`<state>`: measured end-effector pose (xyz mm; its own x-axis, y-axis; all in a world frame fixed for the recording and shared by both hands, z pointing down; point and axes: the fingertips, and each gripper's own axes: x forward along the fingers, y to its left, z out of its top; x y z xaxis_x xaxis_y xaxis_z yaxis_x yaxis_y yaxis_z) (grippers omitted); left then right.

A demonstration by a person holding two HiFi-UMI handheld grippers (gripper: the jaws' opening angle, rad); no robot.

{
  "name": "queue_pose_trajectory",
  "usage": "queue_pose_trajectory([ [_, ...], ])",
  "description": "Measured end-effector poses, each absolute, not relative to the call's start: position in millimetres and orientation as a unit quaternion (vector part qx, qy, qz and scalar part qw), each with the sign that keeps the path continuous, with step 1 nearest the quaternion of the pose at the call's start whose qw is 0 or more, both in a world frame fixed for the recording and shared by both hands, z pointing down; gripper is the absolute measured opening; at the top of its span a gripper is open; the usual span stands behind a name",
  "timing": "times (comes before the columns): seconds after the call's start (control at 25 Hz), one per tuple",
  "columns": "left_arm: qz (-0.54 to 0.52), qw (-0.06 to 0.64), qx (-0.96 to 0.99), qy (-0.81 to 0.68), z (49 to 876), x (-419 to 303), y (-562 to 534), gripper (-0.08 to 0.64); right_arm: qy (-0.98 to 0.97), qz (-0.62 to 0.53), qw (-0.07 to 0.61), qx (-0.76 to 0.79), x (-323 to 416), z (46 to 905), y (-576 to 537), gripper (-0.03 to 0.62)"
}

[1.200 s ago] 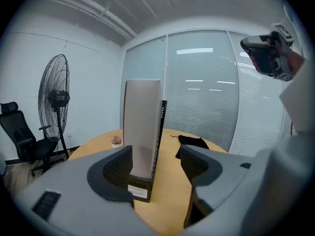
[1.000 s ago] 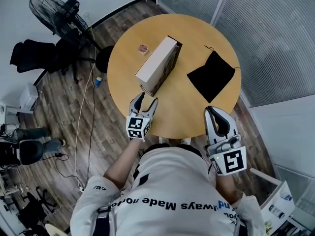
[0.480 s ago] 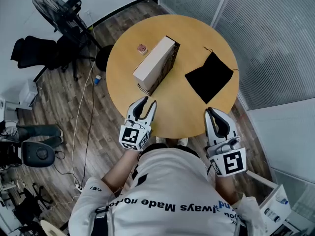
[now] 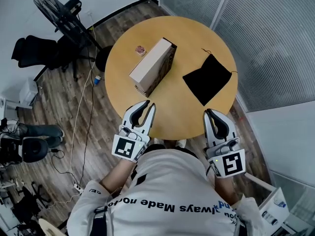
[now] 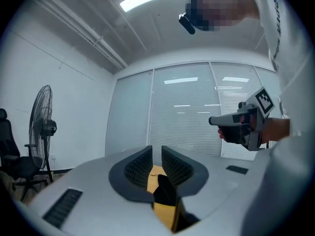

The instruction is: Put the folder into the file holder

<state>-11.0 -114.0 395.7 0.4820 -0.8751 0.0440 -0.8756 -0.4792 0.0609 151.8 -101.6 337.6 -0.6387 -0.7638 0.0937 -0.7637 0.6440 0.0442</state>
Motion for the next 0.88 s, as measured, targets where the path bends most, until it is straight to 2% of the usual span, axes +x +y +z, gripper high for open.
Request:
queue_pose_trajectory([
  [0.16, 0.003, 0.05, 0.864, -0.5, 379, 1, -115, 0.059, -0.906, -0.001, 0.053, 0.421, 158, 337, -104, 0.041],
  [0.48, -0.002, 0.01, 0.868, -0.497, 343, 21, -118, 0.055, -0.907, -0.003, 0.051, 0.417, 168, 333, -113, 0.041],
  [0.88, -0.013, -0.002, 0.865, -0.502, 322, 32, -124, 0.054, -0.907, -0.007, 0.057, 0.418, 180, 330, -120, 0.041],
])
